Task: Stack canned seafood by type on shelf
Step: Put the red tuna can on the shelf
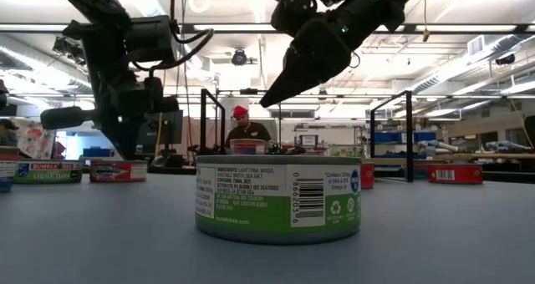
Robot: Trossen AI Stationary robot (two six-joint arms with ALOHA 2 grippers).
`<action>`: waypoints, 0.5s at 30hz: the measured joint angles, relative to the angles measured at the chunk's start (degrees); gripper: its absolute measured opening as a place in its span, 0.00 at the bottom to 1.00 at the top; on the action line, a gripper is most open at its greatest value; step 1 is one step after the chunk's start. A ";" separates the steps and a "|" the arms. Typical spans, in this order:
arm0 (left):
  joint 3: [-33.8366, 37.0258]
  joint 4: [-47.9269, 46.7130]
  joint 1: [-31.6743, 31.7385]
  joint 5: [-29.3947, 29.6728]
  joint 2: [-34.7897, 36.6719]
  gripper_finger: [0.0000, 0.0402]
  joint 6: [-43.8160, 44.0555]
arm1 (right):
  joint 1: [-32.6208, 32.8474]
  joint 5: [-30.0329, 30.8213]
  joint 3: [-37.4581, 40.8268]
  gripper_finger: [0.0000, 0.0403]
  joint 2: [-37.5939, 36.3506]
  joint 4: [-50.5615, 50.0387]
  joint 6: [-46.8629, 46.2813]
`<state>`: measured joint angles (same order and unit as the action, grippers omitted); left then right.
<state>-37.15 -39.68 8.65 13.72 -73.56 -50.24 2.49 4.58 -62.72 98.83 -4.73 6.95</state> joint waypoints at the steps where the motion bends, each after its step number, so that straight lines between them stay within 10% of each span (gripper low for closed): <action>1: 0.00 0.15 -0.58 -0.13 0.00 0.01 0.68 | 0.28 0.00 0.00 0.01 0.00 0.02 -0.41; 15: 0.04 3.71 -9.84 -0.20 -0.05 0.01 8.92 | 3.58 -0.11 0.00 0.01 0.00 -2.52 -4.58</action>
<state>-37.10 -35.96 -1.18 13.52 -73.60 -41.31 6.08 4.47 -62.72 98.83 -7.25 2.37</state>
